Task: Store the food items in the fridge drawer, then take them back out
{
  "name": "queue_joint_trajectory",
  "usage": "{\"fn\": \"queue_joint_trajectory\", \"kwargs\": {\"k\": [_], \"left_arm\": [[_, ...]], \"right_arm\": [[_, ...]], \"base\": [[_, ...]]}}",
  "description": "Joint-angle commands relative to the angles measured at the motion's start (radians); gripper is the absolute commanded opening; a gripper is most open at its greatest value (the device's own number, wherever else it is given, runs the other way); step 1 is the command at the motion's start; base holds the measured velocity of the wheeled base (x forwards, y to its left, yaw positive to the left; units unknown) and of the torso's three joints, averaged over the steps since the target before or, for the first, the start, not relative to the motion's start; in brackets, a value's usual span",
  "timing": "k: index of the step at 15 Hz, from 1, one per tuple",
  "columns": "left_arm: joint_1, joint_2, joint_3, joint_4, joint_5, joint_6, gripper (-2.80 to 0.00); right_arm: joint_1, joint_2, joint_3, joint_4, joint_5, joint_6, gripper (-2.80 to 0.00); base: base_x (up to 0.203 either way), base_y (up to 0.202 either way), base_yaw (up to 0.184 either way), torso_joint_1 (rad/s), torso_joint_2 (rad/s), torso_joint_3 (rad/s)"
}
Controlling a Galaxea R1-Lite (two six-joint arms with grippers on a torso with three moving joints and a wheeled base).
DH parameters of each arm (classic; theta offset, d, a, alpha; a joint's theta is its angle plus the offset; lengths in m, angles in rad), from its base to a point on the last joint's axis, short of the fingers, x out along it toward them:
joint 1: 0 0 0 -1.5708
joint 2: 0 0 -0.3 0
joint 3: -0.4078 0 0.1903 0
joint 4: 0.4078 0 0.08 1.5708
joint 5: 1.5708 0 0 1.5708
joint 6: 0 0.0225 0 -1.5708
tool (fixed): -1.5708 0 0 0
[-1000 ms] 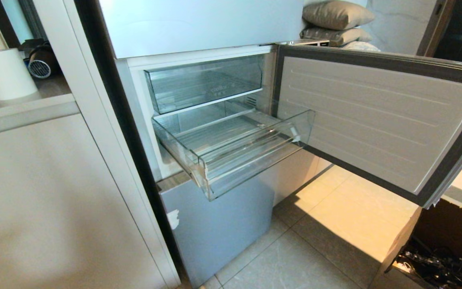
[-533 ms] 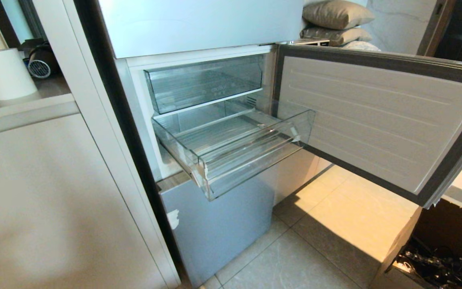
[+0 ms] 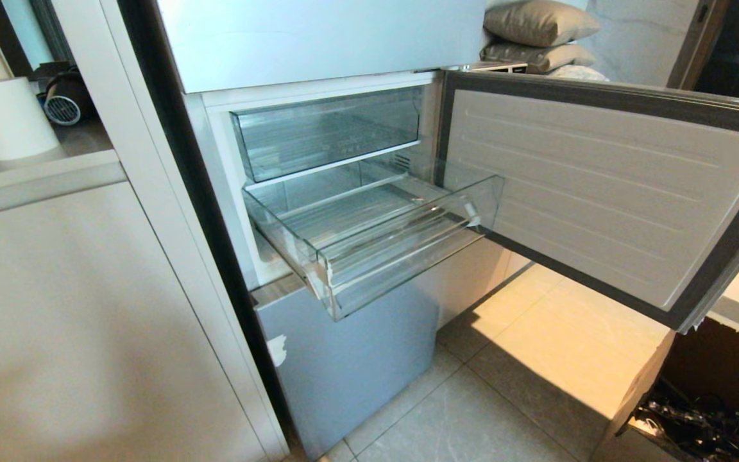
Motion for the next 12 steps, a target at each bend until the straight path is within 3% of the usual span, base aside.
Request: {"fn": "queue_joint_trajectory", "kwargs": {"k": [1,5,12], "left_arm": [[0.000,-0.002,0.002,0.000,0.000,0.000,-2.80],[0.000,-0.003,0.002,0.000,0.000,0.000,-2.80],[0.000,-0.003,0.002,0.000,0.000,0.000,-2.80]], "right_arm": [[0.000,0.058,-0.027,-0.011,0.016,0.001,0.00],[0.000,0.101,-0.055,-0.019,0.064,0.002,0.00],[0.000,0.170,-0.072,-0.044,0.077,0.003,0.00]], "base": [[0.000,0.000,0.000,0.000,0.00,0.000],[0.000,0.000,0.000,0.000,0.00,0.000],[0.000,0.000,0.000,0.000,0.00,0.000]]}}
